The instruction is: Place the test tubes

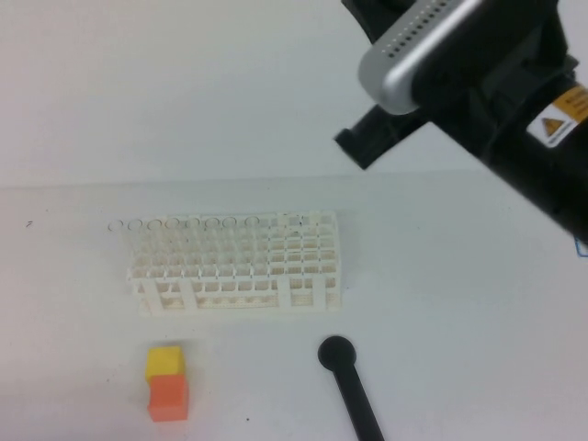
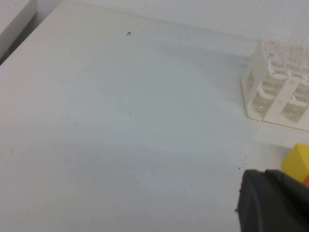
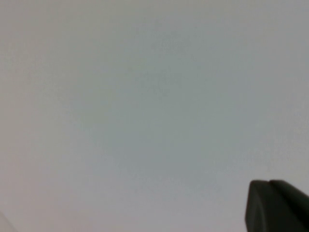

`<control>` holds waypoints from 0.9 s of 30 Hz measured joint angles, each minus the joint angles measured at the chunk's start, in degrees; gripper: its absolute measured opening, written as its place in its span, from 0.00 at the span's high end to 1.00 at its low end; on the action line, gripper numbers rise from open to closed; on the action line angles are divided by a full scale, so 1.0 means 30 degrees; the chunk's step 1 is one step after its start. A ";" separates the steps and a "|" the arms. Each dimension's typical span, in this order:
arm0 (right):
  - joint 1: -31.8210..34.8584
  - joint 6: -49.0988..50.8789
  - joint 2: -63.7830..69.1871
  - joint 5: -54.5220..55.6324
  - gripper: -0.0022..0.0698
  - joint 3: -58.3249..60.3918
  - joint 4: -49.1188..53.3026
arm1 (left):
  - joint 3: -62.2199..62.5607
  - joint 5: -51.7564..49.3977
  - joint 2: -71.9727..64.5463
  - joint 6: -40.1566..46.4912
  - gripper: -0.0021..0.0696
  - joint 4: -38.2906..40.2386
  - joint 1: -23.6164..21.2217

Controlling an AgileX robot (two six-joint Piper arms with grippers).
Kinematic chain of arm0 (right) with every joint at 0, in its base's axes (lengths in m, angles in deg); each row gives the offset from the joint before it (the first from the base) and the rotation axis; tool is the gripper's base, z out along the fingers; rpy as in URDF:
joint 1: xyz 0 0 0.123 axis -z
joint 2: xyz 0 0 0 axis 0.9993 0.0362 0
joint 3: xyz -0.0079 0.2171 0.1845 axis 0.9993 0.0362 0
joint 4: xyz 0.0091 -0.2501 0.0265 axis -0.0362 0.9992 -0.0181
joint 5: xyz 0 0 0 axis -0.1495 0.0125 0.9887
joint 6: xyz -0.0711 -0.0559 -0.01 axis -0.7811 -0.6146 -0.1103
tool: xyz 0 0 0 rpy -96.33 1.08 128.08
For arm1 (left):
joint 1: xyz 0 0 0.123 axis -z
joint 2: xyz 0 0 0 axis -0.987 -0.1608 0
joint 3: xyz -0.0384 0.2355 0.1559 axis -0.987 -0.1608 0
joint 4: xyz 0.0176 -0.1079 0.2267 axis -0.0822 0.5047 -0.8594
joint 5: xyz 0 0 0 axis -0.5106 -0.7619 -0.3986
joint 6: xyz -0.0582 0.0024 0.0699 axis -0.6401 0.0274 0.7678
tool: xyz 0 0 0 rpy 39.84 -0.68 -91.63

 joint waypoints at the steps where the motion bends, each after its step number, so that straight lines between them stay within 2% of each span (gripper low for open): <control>1: 0.0348 0.0000 -0.0215 -0.0809 0.97 0.0038 0.0000 | 0.0000 0.0000 0.0000 0.0000 0.97 0.0000 0.0000; 7: 0.3786 -0.0009 -0.1887 -0.4197 0.97 0.0435 0.1000 | 0.0000 0.0000 0.0000 0.0000 0.97 0.0000 0.0000; 20: 1.0992 -0.0009 -0.7772 -0.4669 0.97 0.5730 0.1212 | 0.0000 0.0000 0.0000 0.0000 0.97 0.0000 0.0000; 27: 1.3746 -0.0009 -1.2913 -0.4821 0.97 0.9634 0.1098 | 0.0000 0.0000 0.0000 0.0000 0.97 0.0000 0.0000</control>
